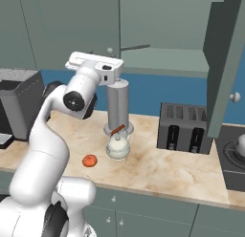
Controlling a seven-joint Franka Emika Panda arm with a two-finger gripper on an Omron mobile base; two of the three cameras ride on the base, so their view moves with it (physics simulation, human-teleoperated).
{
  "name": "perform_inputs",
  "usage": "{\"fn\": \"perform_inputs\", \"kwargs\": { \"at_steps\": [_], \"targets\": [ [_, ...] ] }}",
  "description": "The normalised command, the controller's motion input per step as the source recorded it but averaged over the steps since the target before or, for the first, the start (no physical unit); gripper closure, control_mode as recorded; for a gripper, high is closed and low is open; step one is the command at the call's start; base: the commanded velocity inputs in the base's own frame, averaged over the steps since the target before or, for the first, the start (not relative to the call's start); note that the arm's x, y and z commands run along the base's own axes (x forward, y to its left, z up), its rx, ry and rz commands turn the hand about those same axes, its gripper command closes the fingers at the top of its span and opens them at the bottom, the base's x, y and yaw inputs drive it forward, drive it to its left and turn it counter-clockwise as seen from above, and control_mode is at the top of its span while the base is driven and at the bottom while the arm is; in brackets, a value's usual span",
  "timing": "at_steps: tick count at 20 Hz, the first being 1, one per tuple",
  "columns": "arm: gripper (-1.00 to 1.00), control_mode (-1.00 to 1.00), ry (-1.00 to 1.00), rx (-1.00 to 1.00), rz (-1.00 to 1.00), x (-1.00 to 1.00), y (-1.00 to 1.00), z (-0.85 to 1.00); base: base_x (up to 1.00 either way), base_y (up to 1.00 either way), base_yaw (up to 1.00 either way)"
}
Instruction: Pick the pan from the cabinet and place it on the stove. Then turn on the stove burner for the pan.
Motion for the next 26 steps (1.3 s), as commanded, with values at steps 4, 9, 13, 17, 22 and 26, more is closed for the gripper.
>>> {"fn": "perform_inputs", "kwargs": {
  "at_steps": [4, 9, 13, 17, 22, 26],
  "targets": [
    [-1.00, -1.00, -0.01, 0.06, 0.01, 0.28, 0.00, -0.04, 0.00, 0.00, 0.00],
    [-1.00, -1.00, -0.01, 0.05, 0.01, 0.26, 0.00, 0.00, 0.00, 0.00, 0.00],
    [-1.00, -1.00, -0.01, 0.03, 0.02, 0.20, 0.00, 0.00, 0.00, 0.00, 0.00],
    [-1.00, -1.00, -0.02, 0.03, 0.02, 0.19, 0.00, 0.00, 0.00, 0.00, 0.00],
    [-1.00, -1.00, -0.01, 0.03, 0.02, 0.20, 0.00, 0.00, 0.00, 0.00, 0.00],
    [-1.00, -1.00, 0.00, 0.03, 0.03, 0.24, 0.00, -0.05, 0.00, 0.00, 0.00]
  ]
}}
